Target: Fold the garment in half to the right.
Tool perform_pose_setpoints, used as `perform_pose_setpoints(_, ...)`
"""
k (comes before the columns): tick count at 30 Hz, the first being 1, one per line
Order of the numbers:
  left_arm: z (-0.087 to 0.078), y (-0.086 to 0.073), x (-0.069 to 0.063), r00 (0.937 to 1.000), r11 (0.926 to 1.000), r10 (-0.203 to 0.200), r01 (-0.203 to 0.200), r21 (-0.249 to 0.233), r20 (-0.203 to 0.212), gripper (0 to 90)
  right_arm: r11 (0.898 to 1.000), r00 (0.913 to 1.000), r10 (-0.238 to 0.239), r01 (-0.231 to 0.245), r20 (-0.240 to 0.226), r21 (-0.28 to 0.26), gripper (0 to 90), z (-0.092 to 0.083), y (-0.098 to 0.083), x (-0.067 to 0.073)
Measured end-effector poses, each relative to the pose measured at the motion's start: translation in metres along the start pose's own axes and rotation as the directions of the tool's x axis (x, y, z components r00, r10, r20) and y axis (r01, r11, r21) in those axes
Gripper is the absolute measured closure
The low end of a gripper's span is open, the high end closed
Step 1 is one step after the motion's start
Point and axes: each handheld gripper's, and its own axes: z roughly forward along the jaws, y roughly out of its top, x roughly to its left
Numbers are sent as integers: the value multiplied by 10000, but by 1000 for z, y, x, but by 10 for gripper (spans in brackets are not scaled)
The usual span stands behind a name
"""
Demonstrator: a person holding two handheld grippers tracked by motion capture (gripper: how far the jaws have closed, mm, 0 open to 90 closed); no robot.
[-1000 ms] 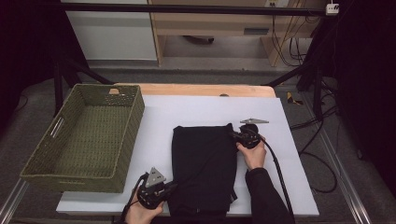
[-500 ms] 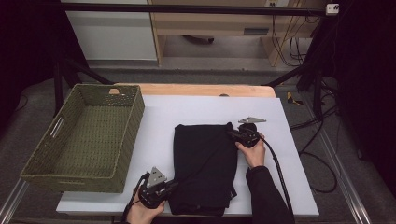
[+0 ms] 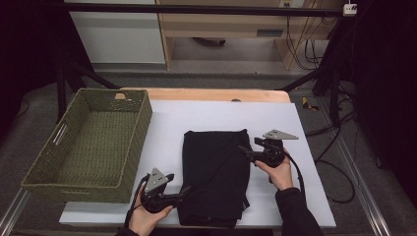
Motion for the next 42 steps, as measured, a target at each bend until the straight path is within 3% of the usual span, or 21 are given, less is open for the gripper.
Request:
perform_pose_setpoints(2, 1, 2, 2, 9996, 9999, -115, 115, 23, 255, 156, 10000, 9998, 5, -6, -189, -58, 128, -7, -4, 4)
perform_pose_setpoints(7, 2, 10, 1, 9988, 9999, 151, -154, 72, 470, 47, 9999, 9985, 149, -146, -525, 70, 78, -20, -15, 10)
perform_pose_setpoints(18, 17, 30, 8, 9970, 9999, 79, -90, 141, 764, 7, 9992, 9911, 156, -203, -1321, -347, 42, -50, -31, 23)
perform_pose_setpoints(20, 22, 34, 10, 9966, 9999, 35, -47, 138, 817, 7, 9994, 9917, 92, -134, -1285, -318, 42, -53, -35, 25)
perform_pose_setpoints(34, 47, 59, 26, 9981, 9999, -113, 107, 102, 613, 7, 9999, 9892, 45, -61, -1463, -101, 35, -63, -50, 36)
perform_pose_setpoints(42, 59, 72, 36, 9993, 9995, -284, 279, 174, 244, 7, 10000, 9881, 88, -83, -1533, 42, 34, -63, -56, 40)
